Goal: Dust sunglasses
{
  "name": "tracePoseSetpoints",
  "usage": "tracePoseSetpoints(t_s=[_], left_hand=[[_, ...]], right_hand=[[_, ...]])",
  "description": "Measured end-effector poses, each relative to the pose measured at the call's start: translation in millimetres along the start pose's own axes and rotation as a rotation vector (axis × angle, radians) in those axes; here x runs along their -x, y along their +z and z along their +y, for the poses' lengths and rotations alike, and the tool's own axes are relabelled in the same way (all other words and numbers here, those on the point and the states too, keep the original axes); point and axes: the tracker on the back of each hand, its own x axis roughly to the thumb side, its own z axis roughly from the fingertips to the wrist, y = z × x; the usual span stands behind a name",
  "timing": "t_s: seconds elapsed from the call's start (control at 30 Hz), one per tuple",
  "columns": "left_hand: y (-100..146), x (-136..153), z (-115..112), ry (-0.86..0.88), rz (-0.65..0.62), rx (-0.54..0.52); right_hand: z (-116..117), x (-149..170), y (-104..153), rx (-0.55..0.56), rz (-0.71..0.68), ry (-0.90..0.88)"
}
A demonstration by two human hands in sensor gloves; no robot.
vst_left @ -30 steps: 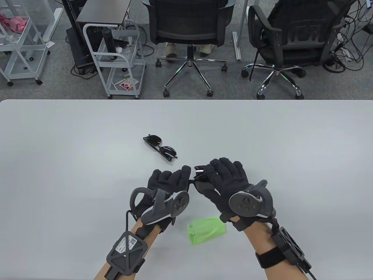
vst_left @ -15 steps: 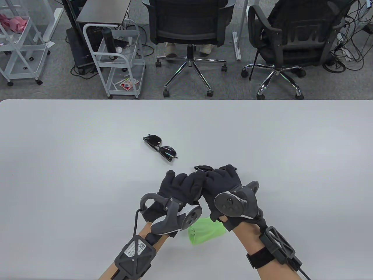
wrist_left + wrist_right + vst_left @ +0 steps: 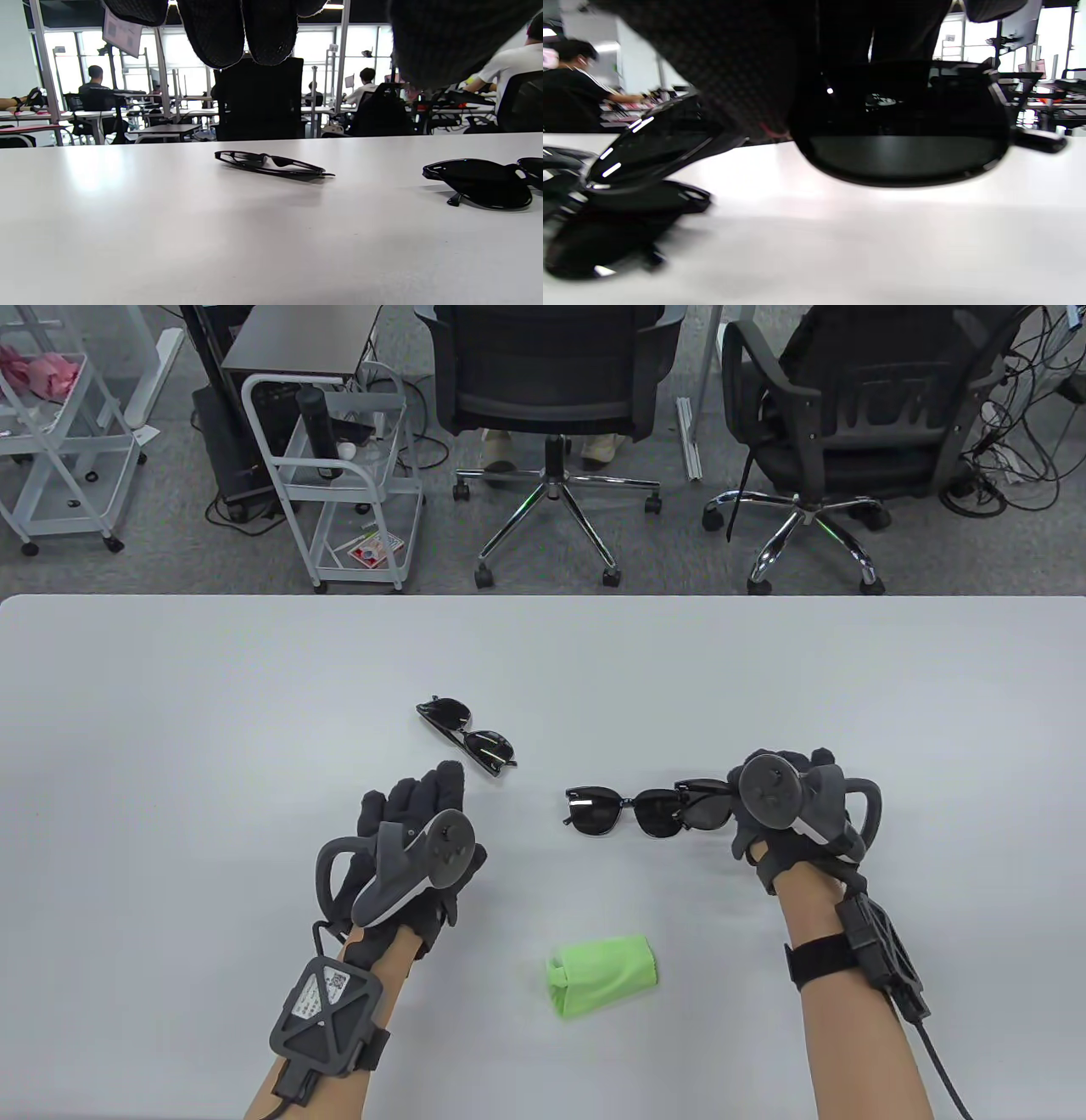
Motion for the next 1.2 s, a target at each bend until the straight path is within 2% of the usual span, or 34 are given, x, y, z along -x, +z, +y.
tracePoseSetpoints(t_s=[0.17,0.5,0.6,0.77,0.87,0.93,1.07,1.2], left_hand=[[-3,1,-4,-0.007,0.007,0.027],[-3,-1,-7,-0.016,0.002,0.055],[-3,-1,-6,-0.011,0.002,0.058],[-3,0,-8,-0.005,0.004,0.068],[-3,0,-10,-0.015,0.0,0.09],[-4,0,-11,-0.017,-0.001,0.096],[-4,0,-12,-0.014,-0.005,0.108],[-5,0,-13,-0.008,-0.009,0.126]], right_hand=[[20,18,-4,-0.061,0.068,-0.019],[35,17,-7,-0.116,0.059,0.044],[38,13,-8,-0.161,0.044,0.062],[26,2,-3,-0.187,0.007,0.046],[7,-14,7,-0.169,-0.072,0.084],[-7,-24,15,-0.152,-0.109,-0.007],[-22,-39,33,-0.248,-0.135,-0.274],[-18,-45,51,-0.283,-0.166,-0.33]])
